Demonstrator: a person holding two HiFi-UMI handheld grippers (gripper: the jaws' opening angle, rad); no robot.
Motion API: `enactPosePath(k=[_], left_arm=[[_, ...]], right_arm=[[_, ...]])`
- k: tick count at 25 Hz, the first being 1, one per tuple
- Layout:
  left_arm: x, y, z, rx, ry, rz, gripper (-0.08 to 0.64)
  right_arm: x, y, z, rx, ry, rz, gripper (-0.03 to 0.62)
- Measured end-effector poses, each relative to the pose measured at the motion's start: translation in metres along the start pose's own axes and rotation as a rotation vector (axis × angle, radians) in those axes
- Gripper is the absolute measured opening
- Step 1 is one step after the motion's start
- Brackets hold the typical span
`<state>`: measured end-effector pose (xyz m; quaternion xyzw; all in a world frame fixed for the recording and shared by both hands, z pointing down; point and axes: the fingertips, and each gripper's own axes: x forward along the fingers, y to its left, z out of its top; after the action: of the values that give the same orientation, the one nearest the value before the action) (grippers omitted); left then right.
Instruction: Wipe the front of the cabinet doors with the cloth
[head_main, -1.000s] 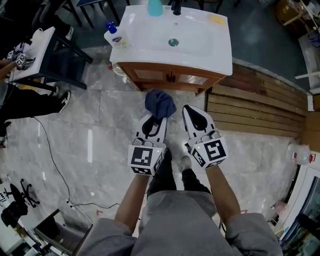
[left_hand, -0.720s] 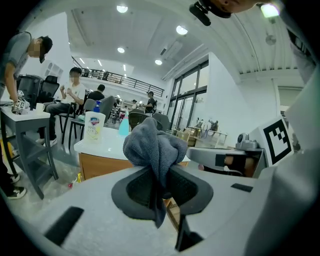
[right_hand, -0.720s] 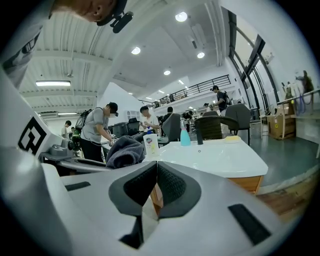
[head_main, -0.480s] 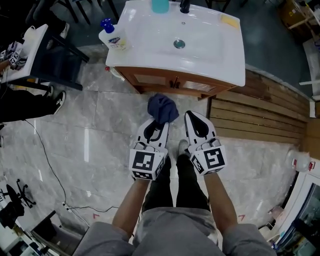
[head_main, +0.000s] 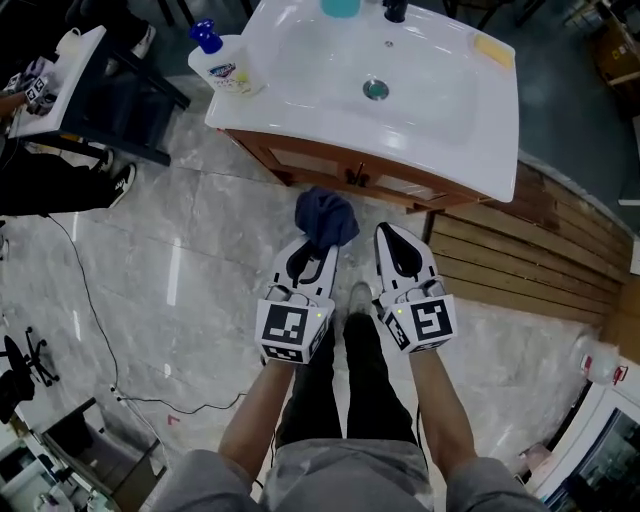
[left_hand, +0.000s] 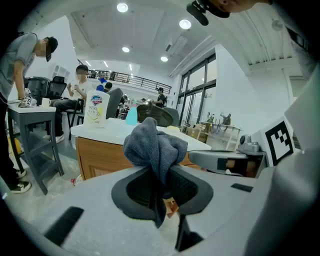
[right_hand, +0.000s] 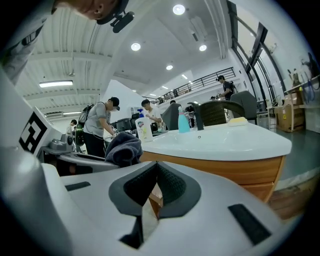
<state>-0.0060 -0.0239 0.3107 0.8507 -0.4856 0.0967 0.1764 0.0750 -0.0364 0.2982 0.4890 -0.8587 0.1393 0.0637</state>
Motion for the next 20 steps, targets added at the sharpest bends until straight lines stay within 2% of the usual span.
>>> enactPosePath(k=[8,20], left_arm=[[0.040,-0.002,-0.021,0.048,-0.008,0.032,0.072],[0.076,0.022,-0.062,0.086,-0.014,0.040,0.071]], right_arm=[[0.030,-0.025,-0.031,-0.007,-0.010,0.058,0.012],[0.060,-0.035,-0.074,0.002,-0.016,0.030,0.012]])
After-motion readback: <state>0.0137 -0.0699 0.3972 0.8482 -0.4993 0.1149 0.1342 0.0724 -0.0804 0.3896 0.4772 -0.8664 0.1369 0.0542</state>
